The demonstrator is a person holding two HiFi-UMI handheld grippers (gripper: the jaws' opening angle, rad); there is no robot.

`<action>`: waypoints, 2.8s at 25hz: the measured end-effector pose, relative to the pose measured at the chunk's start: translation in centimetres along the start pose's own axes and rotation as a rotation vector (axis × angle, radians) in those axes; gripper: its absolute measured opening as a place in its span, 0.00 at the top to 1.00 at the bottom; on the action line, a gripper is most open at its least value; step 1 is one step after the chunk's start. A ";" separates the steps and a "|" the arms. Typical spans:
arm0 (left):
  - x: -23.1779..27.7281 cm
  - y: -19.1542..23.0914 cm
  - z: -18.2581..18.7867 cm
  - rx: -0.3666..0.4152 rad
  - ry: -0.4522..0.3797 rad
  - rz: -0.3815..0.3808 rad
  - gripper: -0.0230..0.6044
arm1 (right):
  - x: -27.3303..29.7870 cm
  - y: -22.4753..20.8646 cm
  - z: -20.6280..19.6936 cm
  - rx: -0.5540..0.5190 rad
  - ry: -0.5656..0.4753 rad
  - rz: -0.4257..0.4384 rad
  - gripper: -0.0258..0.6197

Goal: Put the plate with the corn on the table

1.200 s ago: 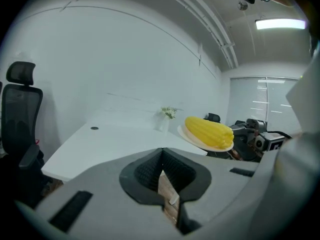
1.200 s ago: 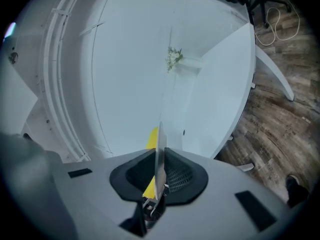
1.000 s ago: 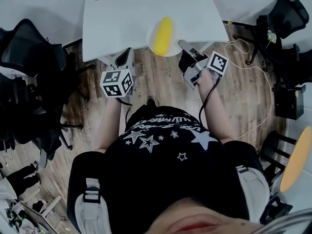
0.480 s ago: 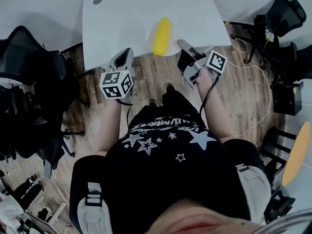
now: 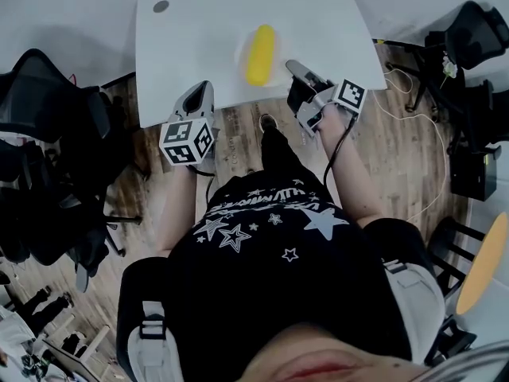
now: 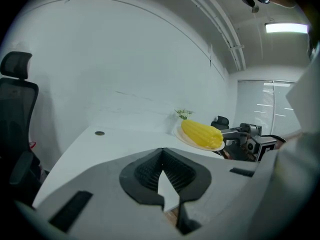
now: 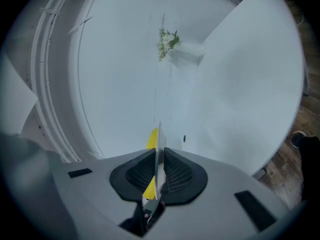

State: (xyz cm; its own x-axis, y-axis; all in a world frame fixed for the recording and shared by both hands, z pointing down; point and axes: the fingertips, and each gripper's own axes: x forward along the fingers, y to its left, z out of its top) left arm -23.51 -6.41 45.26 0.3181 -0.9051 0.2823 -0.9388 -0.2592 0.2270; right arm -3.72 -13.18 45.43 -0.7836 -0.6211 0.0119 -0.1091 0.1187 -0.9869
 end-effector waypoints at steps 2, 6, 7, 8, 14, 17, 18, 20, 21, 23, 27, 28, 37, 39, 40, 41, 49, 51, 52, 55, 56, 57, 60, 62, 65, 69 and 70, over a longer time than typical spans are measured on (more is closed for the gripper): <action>1.5 0.5 0.6 0.001 -0.001 0.000 0.95 | 1.2 -0.3 1.2 -0.006 0.003 0.000 0.90; 2.6 1.0 0.7 0.013 -0.007 0.005 0.95 | 2.0 -1.0 1.9 -0.008 0.004 0.012 0.90; 3.5 0.9 0.8 0.011 -0.005 0.005 0.95 | 2.3 -1.2 2.6 -0.006 0.004 0.012 0.90; 4.9 0.8 1.2 0.009 -0.001 0.004 0.95 | 2.8 -1.6 3.9 -0.002 0.005 0.011 0.90; 13.8 0.6 3.6 0.013 0.036 -0.010 0.95 | 6.3 -3.2 12.2 0.002 0.008 -0.006 0.90; 16.3 0.6 4.4 0.013 0.043 -0.013 0.95 | 7.2 -3.6 14.8 -0.006 0.009 -0.009 0.90; 17.2 0.7 4.7 0.013 0.044 -0.014 0.95 | 7.5 -3.7 15.6 -0.009 0.009 -0.011 0.90; 19.0 0.8 5.3 0.017 0.043 -0.015 0.95 | 8.2 -4.1 17.3 -0.013 0.008 -0.012 0.90; 19.9 0.9 5.6 0.018 0.042 -0.015 0.95 | 8.7 -4.3 18.1 -0.014 0.007 -0.011 0.90; 21.6 1.0 6.2 0.023 0.040 -0.016 0.95 | 9.5 -4.5 19.5 -0.013 0.004 -0.005 0.90; 24.6 1.2 7.0 0.043 0.052 -0.021 0.95 | 11.1 -5.3 22.2 -0.014 -0.001 0.002 0.90; 25.4 1.2 7.1 0.045 0.056 -0.021 0.95 | 11.5 -5.5 22.9 -0.014 -0.001 0.006 0.90; 32.3 1.0 8.1 0.042 0.078 -0.049 0.95 | 14.4 -8.0 28.7 -0.015 -0.022 0.013 0.90; 34.0 1.2 8.5 0.042 0.075 -0.043 0.95 | 15.0 -8.9 30.0 -0.019 -0.031 0.006 0.90; 34.9 1.5 8.8 0.044 0.073 -0.040 0.95 | 15.3 -9.3 30.6 -0.020 -0.034 0.004 0.90; 35.7 1.7 9.0 0.047 0.072 -0.037 0.95 | 15.7 -9.7 31.2 -0.020 -0.037 0.005 0.90; 41.9 3.1 9.6 0.054 0.090 -0.034 0.95 | 17.6 -13.3 35.5 -0.022 -0.081 -0.016 0.90; 43.1 3.1 9.5 0.050 0.095 -0.035 0.95 | 18.0 -13.9 36.6 -0.027 -0.095 -0.024 0.90; 43.4 3.2 9.3 0.047 0.097 -0.037 0.95 | 18.1 -14.2 37.0 -0.028 -0.101 -0.025 0.90; 43.9 3.3 8.4 0.042 0.112 -0.045 0.95 | 18.1 -15.3 37.4 -0.032 -0.115 -0.034 0.90; 44.0 3.3 8.1 0.041 0.118 -0.049 0.95 | 18.1 -15.8 37.7 -0.034 -0.120 -0.040 0.90; 44.3 3.4 7.8 0.041 0.126 -0.053 0.95 | 18.2 -16.2 37.9 -0.035 -0.123 -0.045 0.90; 45.2 3.6 7.2 0.039 0.146 -0.054 0.95 | 18.6 -17.5 38.9 -0.028 -0.132 -0.062 0.91; 45.7 3.8 6.8 0.032 0.154 -0.050 0.95 | 18.8 -18.4 39.4 -0.015 -0.137 -0.080 0.91; 46.2 4.0 6.3 0.026 0.162 -0.045 0.95 | 19.0 -19.7 39.9 0.000 -0.142 -0.107 0.91; 46.9 4.1 6.0 0.020 0.167 -0.050 0.95 | 19.5 -20.9 40.5 0.016 -0.150 -0.127 0.91; 47.0 4.1 6.0 0.016 0.166 -0.053 0.95 | 19.7 -21.1 40.5 0.020 -0.151 -0.127 0.91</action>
State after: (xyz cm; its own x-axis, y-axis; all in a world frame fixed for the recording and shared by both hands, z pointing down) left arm -13.25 -52.01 53.88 0.3831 -0.8221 0.4212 -0.9219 -0.3113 0.2308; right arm 7.90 -59.32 60.00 -0.6633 -0.7397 0.1138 -0.1880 0.0175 -0.9820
